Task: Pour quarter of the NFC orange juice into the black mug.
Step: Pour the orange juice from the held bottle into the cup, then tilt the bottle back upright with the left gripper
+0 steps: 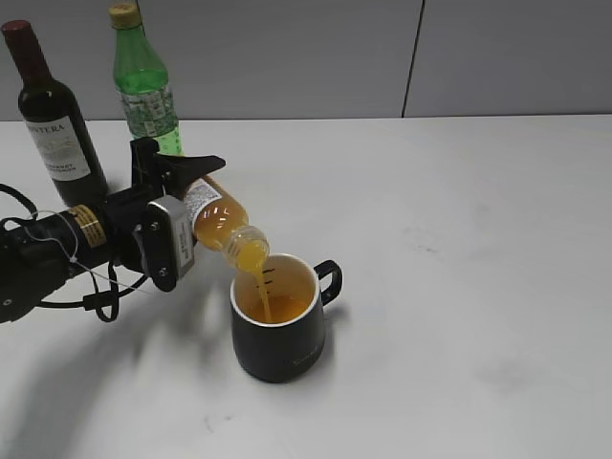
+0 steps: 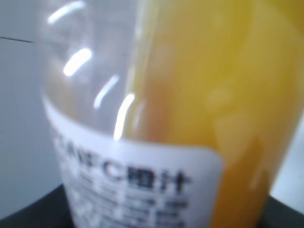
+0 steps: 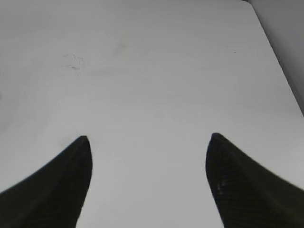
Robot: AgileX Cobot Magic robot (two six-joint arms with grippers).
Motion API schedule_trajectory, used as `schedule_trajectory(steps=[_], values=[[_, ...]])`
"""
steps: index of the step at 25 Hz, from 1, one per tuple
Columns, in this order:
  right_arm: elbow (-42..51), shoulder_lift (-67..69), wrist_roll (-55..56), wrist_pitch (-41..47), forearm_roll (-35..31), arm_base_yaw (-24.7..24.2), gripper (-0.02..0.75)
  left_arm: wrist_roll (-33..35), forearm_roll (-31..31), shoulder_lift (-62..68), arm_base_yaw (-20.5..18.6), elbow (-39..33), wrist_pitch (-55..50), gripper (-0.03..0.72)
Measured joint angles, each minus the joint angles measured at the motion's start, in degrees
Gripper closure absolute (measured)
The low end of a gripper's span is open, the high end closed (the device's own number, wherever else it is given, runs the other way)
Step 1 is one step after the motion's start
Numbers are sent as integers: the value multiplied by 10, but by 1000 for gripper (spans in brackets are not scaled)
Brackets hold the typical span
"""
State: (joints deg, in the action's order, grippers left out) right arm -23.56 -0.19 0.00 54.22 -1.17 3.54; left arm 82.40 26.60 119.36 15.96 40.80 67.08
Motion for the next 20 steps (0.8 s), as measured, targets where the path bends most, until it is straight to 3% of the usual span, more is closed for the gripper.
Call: schedule_trajectory(steps=[20], values=[[0, 0, 0, 0, 0, 0, 172, 5, 0, 0, 0, 0, 0, 219]])
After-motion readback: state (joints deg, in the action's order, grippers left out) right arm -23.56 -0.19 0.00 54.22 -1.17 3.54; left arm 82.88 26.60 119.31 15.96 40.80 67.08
